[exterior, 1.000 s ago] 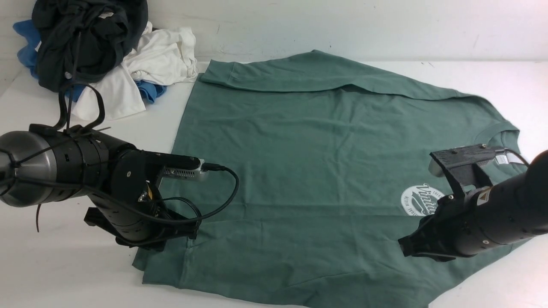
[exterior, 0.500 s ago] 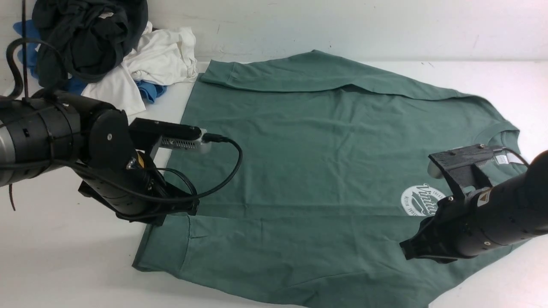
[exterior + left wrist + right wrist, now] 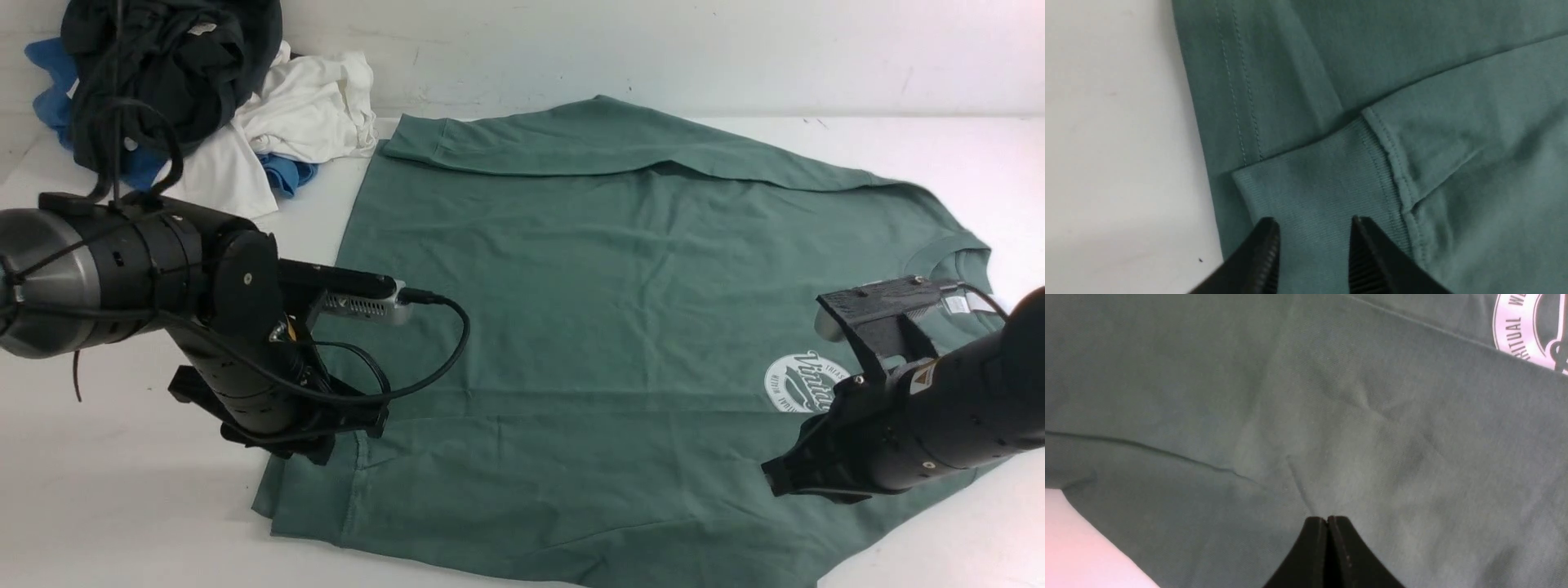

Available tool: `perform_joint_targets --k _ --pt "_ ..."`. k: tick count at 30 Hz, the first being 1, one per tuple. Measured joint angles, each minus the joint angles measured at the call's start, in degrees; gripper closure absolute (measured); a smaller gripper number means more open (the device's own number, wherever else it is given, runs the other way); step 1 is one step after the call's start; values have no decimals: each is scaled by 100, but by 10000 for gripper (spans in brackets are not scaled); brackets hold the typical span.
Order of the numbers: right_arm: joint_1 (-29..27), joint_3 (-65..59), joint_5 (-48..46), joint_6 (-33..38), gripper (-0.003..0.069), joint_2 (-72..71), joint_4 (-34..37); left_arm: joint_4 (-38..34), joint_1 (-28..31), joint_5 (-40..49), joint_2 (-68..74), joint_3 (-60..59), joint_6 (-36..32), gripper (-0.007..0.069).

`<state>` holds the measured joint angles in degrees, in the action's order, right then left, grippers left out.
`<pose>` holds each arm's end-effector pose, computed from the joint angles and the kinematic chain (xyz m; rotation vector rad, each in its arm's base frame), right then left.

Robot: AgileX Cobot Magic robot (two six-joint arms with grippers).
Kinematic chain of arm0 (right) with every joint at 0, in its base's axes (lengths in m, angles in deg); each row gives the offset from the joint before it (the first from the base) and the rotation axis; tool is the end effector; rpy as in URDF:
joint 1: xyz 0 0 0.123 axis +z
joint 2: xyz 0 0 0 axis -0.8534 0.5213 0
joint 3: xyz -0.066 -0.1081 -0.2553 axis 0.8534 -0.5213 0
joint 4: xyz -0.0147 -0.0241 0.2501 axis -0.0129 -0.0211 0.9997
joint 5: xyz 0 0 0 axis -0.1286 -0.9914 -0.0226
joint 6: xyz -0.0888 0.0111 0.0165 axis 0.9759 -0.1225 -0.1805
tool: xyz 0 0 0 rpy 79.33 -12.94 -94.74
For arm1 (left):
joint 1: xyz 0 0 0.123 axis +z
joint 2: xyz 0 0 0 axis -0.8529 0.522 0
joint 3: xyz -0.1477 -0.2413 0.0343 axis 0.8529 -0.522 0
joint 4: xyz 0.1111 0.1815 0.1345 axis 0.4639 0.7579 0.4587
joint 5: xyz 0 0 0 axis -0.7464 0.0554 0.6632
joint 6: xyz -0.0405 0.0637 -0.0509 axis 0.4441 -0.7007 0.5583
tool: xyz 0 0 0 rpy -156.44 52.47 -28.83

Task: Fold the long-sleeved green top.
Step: Use the left arm to clamp the cuff closest to it, then use the left arm to drag and place the cuff at the centered position on the left edge of the fabric

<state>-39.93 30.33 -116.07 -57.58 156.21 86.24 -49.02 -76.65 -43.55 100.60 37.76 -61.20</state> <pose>0.2429 0.1020 0.2005 -0.5426 2.7486 0.3666 0.3051 -0.1007 0.1777 0.2224 2.9312 -0.0860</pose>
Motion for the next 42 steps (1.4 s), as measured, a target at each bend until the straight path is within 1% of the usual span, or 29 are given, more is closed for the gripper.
perform_joint_targets --k 2,3,7,14,16,19,26,28,30,37,42 --pt "0 0 0 0 669 0 0 0 0 6 146 0 13 315" --pt "0 0 0 0 669 0 0 0 0 6 193 0 30 302" --pt "0 0 -5 0 669 0 0 0 11 -19 281 0 176 285" --pt "0 0 1 0 669 0 38 -42 229 -59 280 0 261 286" --pt "0 0 14 0 669 0 106 -91 235 -59 280 1 234 304" --pt "0 0 89 0 669 0 219 -163 235 -87 342 12 164 365" --pt "0 0 104 2 669 0 301 -250 224 -57 481 127 152 581" --pt "0 0 92 7 669 0 301 -250 219 -11 481 148 118 599" --pt "0 0 85 32 669 0 301 -232 219 260 367 246 -31 606" --pt "0 0 85 44 669 0 301 -238 219 790 -474 682 -201 608" --pt "0 0 84 44 669 0 279 -416 219 1080 -689 1111 -441 608"
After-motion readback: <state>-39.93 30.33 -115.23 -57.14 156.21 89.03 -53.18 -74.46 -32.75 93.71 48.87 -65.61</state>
